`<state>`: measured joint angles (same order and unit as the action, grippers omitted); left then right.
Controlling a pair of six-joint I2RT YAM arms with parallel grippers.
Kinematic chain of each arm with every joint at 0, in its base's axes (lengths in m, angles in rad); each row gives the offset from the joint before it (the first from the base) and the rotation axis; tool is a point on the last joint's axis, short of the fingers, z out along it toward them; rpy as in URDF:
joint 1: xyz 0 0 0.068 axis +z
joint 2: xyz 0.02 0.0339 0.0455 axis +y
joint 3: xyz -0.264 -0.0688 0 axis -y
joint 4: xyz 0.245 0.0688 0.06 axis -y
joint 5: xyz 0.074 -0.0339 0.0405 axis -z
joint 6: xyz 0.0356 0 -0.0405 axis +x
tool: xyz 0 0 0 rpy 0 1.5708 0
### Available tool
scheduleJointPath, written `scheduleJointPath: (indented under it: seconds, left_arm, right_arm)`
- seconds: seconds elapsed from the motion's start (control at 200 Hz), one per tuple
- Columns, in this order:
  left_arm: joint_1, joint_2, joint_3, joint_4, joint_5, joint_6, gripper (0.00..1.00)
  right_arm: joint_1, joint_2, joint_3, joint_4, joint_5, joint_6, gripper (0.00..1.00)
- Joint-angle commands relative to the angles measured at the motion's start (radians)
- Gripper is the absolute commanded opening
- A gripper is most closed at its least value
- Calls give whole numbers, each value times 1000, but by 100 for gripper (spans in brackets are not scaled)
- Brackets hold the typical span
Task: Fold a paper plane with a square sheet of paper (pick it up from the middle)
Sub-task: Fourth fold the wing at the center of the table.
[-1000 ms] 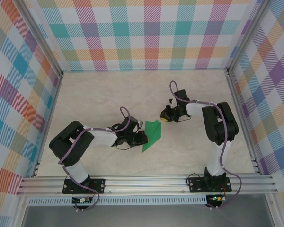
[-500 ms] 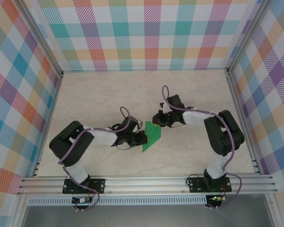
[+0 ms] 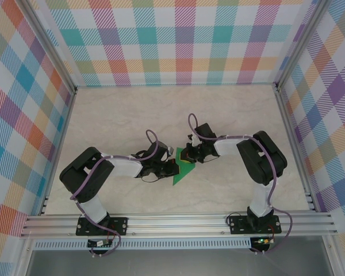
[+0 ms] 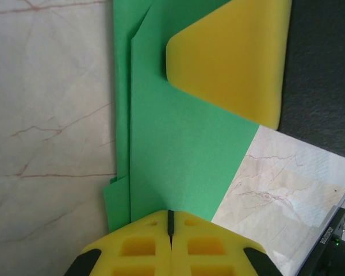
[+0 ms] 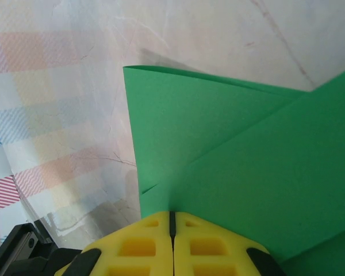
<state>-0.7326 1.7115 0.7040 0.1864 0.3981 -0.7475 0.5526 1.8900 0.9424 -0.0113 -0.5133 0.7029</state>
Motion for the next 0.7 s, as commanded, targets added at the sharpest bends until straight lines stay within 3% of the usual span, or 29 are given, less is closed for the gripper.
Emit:
scheduleJointPath:
  seconds: [0.0,0.38,0.515,0.695]
  left_arm:
    - [0,18,-32,-200,-64,14,0]
    - [-1,-199,75,-398,-78,33,11]
    - [-1,-237,93,-370,-65,10,11]
    - [-1,-176,95,-293,-27,-10,10]
  right_arm:
    - [4,52,-14,-21,44,0,6]
    - [4,82,-23,-31,73,7,5]
    - [4,86,-23,-32,75,13,5]
    - [4,85,-21,-35,74,16,5]
